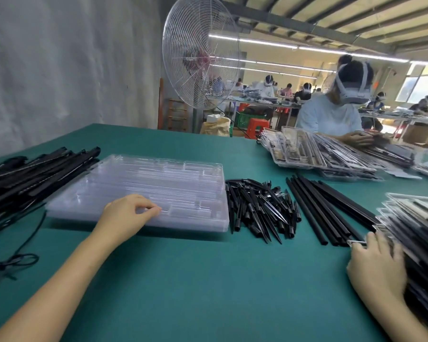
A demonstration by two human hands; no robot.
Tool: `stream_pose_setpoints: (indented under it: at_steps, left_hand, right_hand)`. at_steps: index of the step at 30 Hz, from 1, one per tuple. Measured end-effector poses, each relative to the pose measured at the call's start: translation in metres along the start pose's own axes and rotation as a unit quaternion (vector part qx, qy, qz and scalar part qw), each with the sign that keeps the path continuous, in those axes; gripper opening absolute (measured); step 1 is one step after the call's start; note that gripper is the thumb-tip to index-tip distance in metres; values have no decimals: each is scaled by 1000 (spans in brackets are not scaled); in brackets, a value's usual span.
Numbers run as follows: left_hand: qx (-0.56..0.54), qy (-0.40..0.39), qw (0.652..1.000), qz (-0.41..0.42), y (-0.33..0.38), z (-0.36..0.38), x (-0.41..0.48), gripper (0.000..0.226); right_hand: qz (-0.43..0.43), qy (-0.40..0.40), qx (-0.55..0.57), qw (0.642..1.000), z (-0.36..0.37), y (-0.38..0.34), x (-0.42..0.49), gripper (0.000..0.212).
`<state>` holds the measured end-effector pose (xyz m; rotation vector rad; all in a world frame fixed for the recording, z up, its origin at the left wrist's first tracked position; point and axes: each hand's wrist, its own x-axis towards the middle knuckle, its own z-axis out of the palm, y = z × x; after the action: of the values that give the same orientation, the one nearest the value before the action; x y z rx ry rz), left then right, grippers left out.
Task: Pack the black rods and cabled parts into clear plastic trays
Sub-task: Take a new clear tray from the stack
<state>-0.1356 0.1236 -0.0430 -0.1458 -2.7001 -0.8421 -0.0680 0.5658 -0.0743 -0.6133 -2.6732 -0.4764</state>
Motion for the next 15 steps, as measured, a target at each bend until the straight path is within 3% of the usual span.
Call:
stream_pose_setpoints:
  at_steps: [2,4,7,10,15]
  left_hand:
    - [43,-42,998,12,7,-9,10,13]
    - [92,-81,992,33,14,-16,23,24]
    - [161,-122,978,58,20,-19,36,31]
    - [220,-144,961,90,16,-17,41,31]
    - [374,-149,886,230,13,-7,31,40]
  right_hand:
    - [-33,100,42,994,1,1,-1,18]
    - [-66,157,90,981,-3,-6,-3,15]
    - [-129,118,208,962,-24,-35,-7,18]
    - [-195,43,353,914,-49,-83,-14,12]
    - [-234,11,497,835,-83,-175,-19,23]
